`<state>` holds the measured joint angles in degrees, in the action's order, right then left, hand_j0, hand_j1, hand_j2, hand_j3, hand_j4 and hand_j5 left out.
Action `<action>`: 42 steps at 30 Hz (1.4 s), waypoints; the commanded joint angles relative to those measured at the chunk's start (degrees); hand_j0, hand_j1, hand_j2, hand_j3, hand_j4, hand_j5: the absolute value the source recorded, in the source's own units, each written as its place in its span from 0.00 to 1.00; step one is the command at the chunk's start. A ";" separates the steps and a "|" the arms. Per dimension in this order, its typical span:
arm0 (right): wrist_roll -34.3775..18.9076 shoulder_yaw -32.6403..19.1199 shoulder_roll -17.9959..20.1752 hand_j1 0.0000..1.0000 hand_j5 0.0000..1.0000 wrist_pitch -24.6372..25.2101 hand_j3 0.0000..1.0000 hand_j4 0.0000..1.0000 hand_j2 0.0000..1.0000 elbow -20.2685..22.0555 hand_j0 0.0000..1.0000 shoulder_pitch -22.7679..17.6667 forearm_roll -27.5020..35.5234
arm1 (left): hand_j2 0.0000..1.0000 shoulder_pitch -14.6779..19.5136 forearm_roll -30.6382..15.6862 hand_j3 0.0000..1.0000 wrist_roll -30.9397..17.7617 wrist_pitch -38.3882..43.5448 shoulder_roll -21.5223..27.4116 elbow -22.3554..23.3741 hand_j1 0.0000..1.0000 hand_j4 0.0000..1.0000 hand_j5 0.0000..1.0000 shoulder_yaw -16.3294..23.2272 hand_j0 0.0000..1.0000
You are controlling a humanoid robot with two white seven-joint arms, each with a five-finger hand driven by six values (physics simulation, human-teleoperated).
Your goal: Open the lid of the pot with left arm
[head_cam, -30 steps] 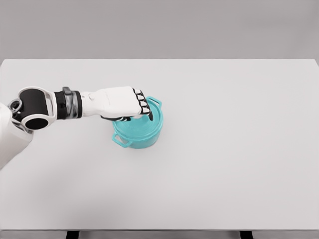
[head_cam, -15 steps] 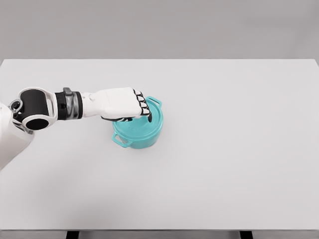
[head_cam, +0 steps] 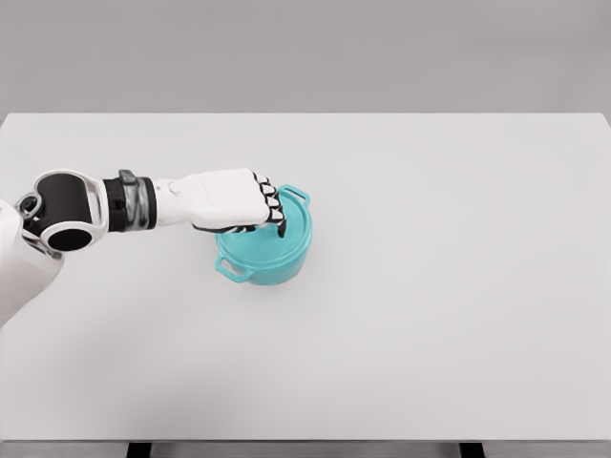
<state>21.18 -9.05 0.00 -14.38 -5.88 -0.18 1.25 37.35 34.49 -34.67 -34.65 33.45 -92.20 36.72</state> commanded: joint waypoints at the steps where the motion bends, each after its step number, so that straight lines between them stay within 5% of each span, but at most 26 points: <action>1: 0.01 0.00 0.00 1.00 1.00 -0.03 1.00 1.00 1.00 -0.01 1.00 0.00 -0.02 | 0.57 0.00 0.32 0.57 -0.33 -0.35 0.04 0.00 0.57 0.57 0.57 0.11 0.57; 22: 0.01 0.00 0.00 1.00 1.00 -0.03 1.00 1.00 1.00 -0.01 1.00 -0.09 -0.02 | 0.52 0.35 -0.82 0.52 -0.33 -0.35 0.04 0.00 0.52 0.52 0.52 -0.33 0.52; 35: 0.01 0.00 0.00 1.00 1.00 -0.03 1.00 1.00 1.00 -0.01 1.00 0.00 0.07 | 0.51 1.76 -8.03 0.51 -0.33 -0.35 3.55 -0.62 0.51 0.51 0.51 -2.53 0.51; 42: 0.01 0.00 0.00 1.00 1.00 -0.03 1.00 1.00 1.00 -0.01 1.00 0.00 0.07 | 0.51 2.64 -11.63 0.51 -0.33 -0.35 10.49 -0.62 0.51 0.51 0.51 -3.23 0.51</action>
<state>21.18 -9.05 0.00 -14.37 -5.89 -0.18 1.24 39.82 24.02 -35.04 -35.17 41.92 -92.86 33.83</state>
